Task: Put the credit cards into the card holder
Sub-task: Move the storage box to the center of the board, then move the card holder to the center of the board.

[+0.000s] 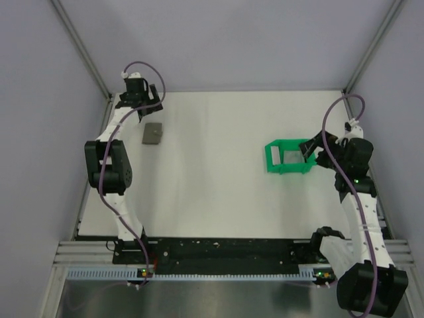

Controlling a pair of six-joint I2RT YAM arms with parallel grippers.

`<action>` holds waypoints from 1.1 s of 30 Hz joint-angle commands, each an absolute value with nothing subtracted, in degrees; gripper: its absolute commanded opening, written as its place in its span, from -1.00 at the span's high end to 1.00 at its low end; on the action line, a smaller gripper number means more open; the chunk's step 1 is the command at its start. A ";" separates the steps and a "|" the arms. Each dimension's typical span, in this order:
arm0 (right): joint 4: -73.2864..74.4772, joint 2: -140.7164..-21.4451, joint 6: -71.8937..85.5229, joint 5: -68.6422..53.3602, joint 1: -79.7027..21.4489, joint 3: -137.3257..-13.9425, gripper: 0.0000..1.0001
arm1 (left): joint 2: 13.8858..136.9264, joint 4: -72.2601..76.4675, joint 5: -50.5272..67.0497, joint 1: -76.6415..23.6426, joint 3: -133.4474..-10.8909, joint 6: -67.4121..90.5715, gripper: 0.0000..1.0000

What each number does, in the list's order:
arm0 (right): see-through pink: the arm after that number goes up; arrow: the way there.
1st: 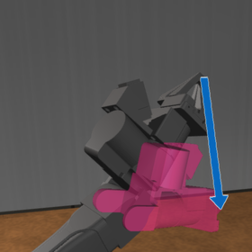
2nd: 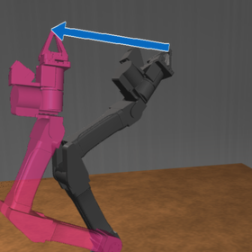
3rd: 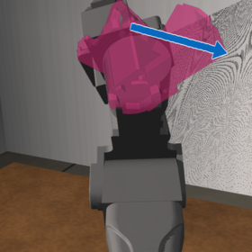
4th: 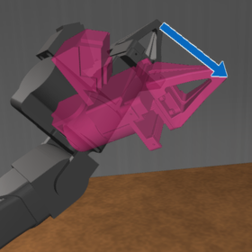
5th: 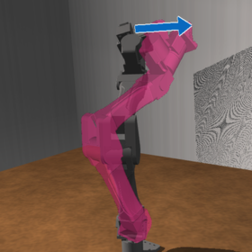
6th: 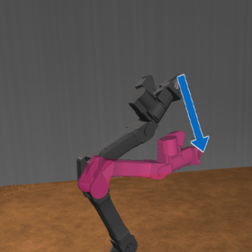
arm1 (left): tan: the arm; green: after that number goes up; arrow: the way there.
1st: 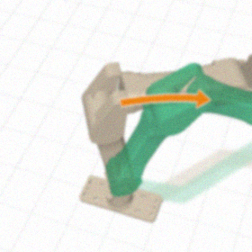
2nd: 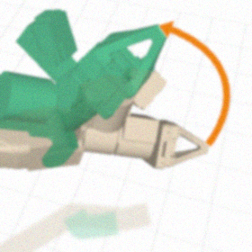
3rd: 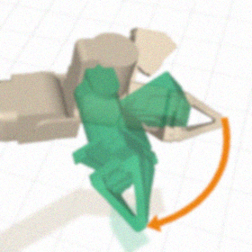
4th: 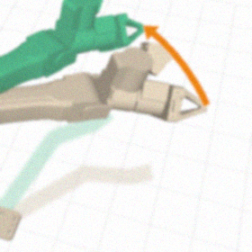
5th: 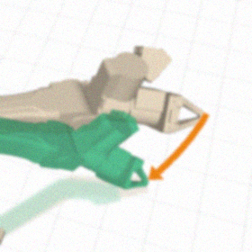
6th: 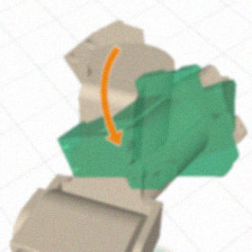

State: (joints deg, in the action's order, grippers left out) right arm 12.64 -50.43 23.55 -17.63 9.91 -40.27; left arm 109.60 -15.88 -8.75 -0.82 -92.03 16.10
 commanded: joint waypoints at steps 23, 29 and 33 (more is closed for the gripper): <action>12.48 -50.36 28.03 -29.96 9.67 -37.36 -0.97 | 117.78 -28.48 6.51 -2.71 -87.21 19.24 -0.43; 12.39 -51.85 27.43 -32.43 9.23 -36.48 -0.97 | 110.23 -21.71 6.52 -9.30 -71.74 24.86 -0.27; 13.01 -52.21 26.46 -32.26 6.43 -36.30 -0.97 | 100.13 -13.56 10.45 -13.79 -58.30 30.13 -0.26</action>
